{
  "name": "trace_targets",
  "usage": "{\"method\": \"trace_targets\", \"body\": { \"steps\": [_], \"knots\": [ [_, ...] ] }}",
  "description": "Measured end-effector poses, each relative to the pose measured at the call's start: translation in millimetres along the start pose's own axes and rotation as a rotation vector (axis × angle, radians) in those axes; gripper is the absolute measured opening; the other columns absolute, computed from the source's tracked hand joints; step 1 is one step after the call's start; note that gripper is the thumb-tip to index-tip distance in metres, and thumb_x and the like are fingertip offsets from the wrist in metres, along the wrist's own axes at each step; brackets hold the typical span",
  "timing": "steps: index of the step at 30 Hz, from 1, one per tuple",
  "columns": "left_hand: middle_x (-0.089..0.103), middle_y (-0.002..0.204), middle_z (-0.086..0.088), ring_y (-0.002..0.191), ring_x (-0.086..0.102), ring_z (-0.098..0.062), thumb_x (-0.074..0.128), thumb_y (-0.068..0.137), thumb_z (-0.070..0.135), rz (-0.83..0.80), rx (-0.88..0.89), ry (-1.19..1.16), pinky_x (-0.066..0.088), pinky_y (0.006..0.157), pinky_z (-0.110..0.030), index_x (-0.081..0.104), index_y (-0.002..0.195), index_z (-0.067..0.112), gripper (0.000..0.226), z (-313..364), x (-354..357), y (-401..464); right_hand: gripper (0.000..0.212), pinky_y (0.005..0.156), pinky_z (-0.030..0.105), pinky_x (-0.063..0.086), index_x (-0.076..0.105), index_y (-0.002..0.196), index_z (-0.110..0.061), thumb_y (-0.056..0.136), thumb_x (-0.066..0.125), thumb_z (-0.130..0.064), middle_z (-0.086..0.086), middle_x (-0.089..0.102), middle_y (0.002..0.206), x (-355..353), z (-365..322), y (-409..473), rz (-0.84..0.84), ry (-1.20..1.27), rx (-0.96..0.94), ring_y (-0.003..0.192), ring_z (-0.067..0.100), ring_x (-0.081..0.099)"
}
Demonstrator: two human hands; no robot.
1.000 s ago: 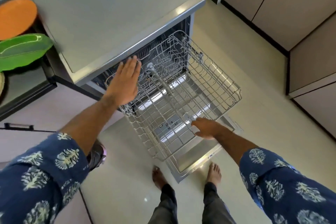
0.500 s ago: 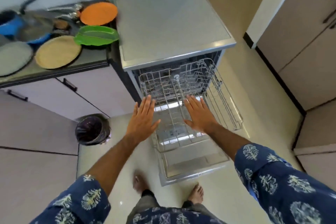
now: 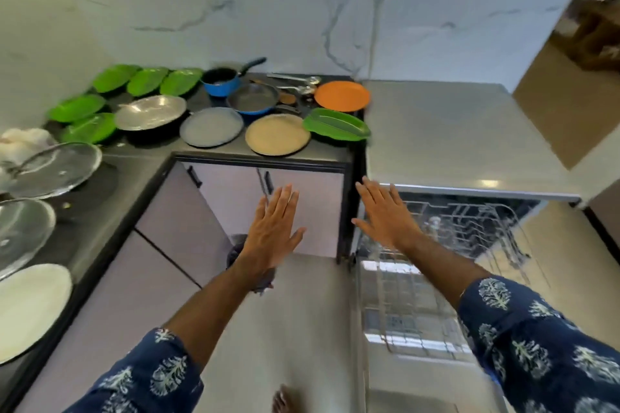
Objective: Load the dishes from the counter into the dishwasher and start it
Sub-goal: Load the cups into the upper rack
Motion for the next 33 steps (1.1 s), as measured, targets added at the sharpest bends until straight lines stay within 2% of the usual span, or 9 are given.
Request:
{"method": "trace_targets", "body": {
  "steps": [5,7,15,19,23,28,33],
  "knots": [
    [0.006,0.167,-0.012,0.154,0.005,-0.031,0.035,0.095,0.054,0.044,-0.176,0.047,0.009,0.123,-0.054,0.009,0.159,0.010,0.082,-119.0,-36.1,-28.5,0.083,0.121,0.056,0.008,0.018,0.156,-0.011,0.093,0.053,-0.052,0.011,0.018,0.163,-39.9,-96.5,90.4,0.082,0.016,-0.120,0.150,0.029,0.016],
    [0.007,0.167,-0.011,0.154,0.004,-0.030,0.042,0.096,0.052,0.059,-0.259,0.050,0.007,0.124,-0.054,0.009,0.159,0.010,0.082,-160.3,-47.7,-45.8,0.081,0.121,0.056,0.008,0.017,0.155,-0.012,0.094,0.054,-0.051,0.011,0.018,0.162,-52.6,-137.7,121.4,0.099,0.020,-0.190,0.150,0.029,0.018],
    [0.008,0.167,-0.010,0.154,0.003,-0.028,0.054,0.094,0.042,0.150,-0.516,0.056,0.003,0.123,-0.052,0.018,0.157,0.011,0.079,-275.9,-76.1,-123.1,0.078,0.120,0.057,0.018,0.021,0.153,-0.014,0.093,0.057,-0.047,0.010,0.023,0.159,-74.5,-292.7,218.0,0.117,0.060,-0.499,0.147,0.030,0.024],
    [0.010,0.167,-0.010,0.154,0.005,-0.029,0.052,0.096,0.043,0.184,-0.626,0.105,0.011,0.123,-0.055,0.025,0.156,0.012,0.072,-336.0,-93.6,-159.8,0.076,0.120,0.055,0.019,0.023,0.153,-0.015,0.093,0.058,-0.045,0.010,0.029,0.157,-77.5,-375.0,263.3,0.119,0.149,-0.647,0.146,0.029,0.027],
    [0.006,0.167,-0.007,0.154,0.004,-0.027,0.046,0.098,0.045,0.153,-0.765,0.117,0.016,0.122,-0.056,0.020,0.156,0.017,0.070,-400.1,-106.1,-179.6,0.073,0.119,0.054,0.021,0.028,0.152,-0.017,0.092,0.060,-0.042,0.008,0.033,0.155,-75.2,-443.3,310.3,0.126,0.202,-0.758,0.143,0.028,0.033],
    [0.013,0.166,-0.007,0.152,0.018,-0.026,0.049,0.099,0.044,0.131,-0.899,0.068,0.027,0.120,-0.049,0.027,0.154,0.019,0.065,-475.5,-116.2,-183.3,0.071,0.119,0.049,0.024,0.028,0.151,-0.017,0.092,0.058,-0.042,0.006,0.035,0.153,-69.8,-504.2,370.5,0.077,0.214,-0.888,0.140,0.028,0.035],
    [0.028,0.161,-0.009,0.143,0.035,-0.031,0.051,0.098,0.044,0.105,-1.094,0.045,0.038,0.112,-0.051,0.031,0.152,0.018,0.063,-544.9,-124.8,-185.7,0.065,0.108,0.042,0.038,0.034,0.146,-0.016,0.091,0.059,-0.040,0.005,0.043,0.145,-71.1,-560.2,434.5,0.009,0.218,-1.020,0.130,0.026,0.045]
  ]
}}
Point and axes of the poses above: each hand's wrist, its own y-axis towards the middle knuckle, its own x-axis out of the palm, z = x × y, the point moved 4 cm from there along y, towards the middle knuckle
